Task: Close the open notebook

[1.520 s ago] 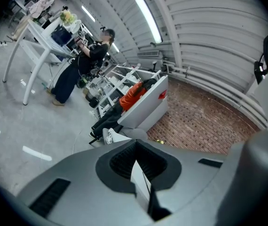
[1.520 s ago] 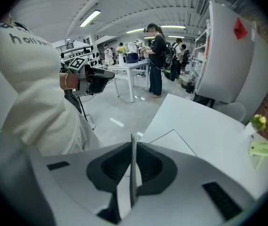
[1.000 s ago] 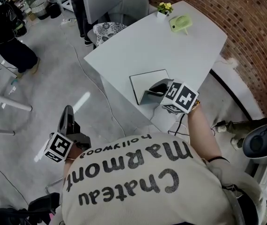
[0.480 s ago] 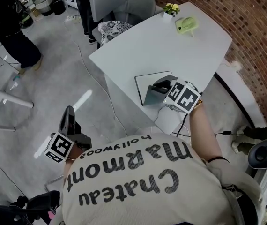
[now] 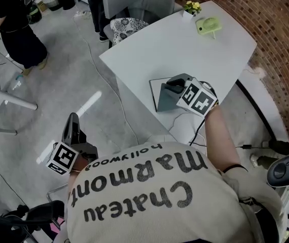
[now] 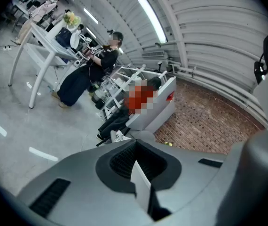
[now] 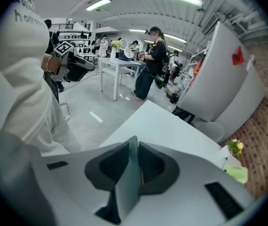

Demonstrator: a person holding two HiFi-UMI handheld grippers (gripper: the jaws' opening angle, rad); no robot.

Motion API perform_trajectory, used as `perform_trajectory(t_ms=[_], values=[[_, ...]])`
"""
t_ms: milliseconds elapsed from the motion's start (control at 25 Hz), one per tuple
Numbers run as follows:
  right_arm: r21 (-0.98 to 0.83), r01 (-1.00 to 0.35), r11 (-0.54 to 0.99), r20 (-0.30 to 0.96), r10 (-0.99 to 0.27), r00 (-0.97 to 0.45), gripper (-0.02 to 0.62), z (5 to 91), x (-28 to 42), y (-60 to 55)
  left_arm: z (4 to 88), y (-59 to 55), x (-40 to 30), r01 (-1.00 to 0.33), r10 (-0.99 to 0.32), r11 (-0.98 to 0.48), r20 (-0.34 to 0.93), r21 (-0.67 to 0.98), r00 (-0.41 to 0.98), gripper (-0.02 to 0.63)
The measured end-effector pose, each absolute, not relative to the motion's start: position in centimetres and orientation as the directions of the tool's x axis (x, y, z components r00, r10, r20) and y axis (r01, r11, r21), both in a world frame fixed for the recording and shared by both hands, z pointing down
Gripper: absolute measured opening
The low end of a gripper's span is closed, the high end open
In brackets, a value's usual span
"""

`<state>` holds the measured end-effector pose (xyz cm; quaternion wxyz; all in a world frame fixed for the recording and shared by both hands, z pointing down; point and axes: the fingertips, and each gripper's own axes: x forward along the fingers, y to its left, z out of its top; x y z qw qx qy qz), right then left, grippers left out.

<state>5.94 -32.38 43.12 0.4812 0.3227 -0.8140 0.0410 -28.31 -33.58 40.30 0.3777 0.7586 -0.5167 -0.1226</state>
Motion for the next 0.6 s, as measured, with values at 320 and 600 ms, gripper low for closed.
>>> perform_trajectory(t_ms=[320, 600], values=[[0.247, -0.505, 0.827, 0.817, -0.458, -0.351, 0.064, 44.3, 6.4, -34.2, 41.2, -32.6, -28.1, -0.711, -0.893, -0.115, 0.241, 0.694, 0.380, 0.002], [0.178, -0.445, 0.878, 0.827, -0.379, -0.416, 0.063, 45.0, 6.2, -35.1, 41.2, -31.0, -27.1, -0.725, -0.906, -0.042, 0.280, 0.687, 0.318, 0.002]])
